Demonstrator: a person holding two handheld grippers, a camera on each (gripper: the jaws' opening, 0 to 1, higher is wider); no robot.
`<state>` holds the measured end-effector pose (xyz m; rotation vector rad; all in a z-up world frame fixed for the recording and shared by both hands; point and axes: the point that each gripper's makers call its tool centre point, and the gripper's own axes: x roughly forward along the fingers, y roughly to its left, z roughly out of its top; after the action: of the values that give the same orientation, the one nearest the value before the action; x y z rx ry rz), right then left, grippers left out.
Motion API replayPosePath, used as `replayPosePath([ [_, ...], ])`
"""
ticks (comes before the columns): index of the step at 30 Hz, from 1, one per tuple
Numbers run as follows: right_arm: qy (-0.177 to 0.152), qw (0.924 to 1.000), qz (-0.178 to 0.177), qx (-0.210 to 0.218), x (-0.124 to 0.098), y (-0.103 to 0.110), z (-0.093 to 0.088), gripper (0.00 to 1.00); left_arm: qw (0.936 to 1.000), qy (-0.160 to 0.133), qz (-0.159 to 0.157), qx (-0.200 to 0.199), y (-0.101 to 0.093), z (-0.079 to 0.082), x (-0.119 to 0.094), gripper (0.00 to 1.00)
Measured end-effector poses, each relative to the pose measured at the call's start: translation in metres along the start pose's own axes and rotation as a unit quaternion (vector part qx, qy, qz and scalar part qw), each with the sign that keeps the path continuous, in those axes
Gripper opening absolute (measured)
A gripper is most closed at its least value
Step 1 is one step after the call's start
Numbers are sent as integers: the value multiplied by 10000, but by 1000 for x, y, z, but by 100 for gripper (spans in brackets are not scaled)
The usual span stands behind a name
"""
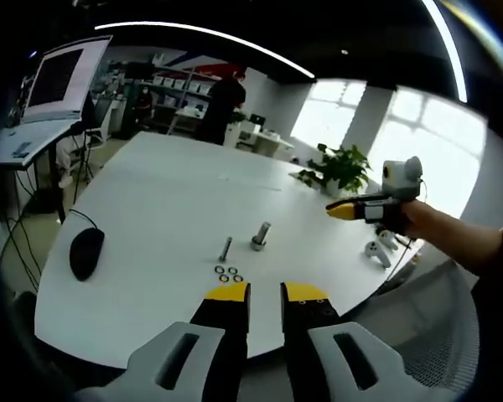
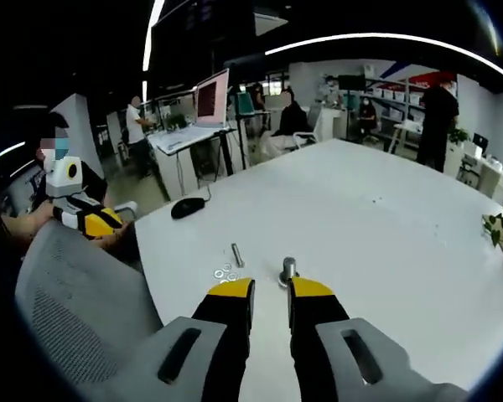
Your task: Place the washer onto the threaded stud by aligning its center hole with the stud, sliding it down to the base, and recovering from edge contact or off-axis alignment until the washer reaches the visible bottom stop.
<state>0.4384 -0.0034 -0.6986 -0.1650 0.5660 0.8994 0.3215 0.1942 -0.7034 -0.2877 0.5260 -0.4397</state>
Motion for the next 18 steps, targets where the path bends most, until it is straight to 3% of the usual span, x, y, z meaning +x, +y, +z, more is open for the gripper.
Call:
replayPosePath([
  [5,-43,9992,295,267,-25,27,-13,18,9999,-117,29,-38,5,2,-4,16],
  [8,-41,9987,364,354,-36,36,-22,18,9999,99,-37,-24,8,-5,-3,15],
  [15,-97,9990,301,319,-61,59,-36,16,9994,-25,-232,-252,12,-3,-10,18],
  [18,-237,9985,133,467,-74,64,-40,16,9996,-36,-254,-106,10,-2,-9,18],
])
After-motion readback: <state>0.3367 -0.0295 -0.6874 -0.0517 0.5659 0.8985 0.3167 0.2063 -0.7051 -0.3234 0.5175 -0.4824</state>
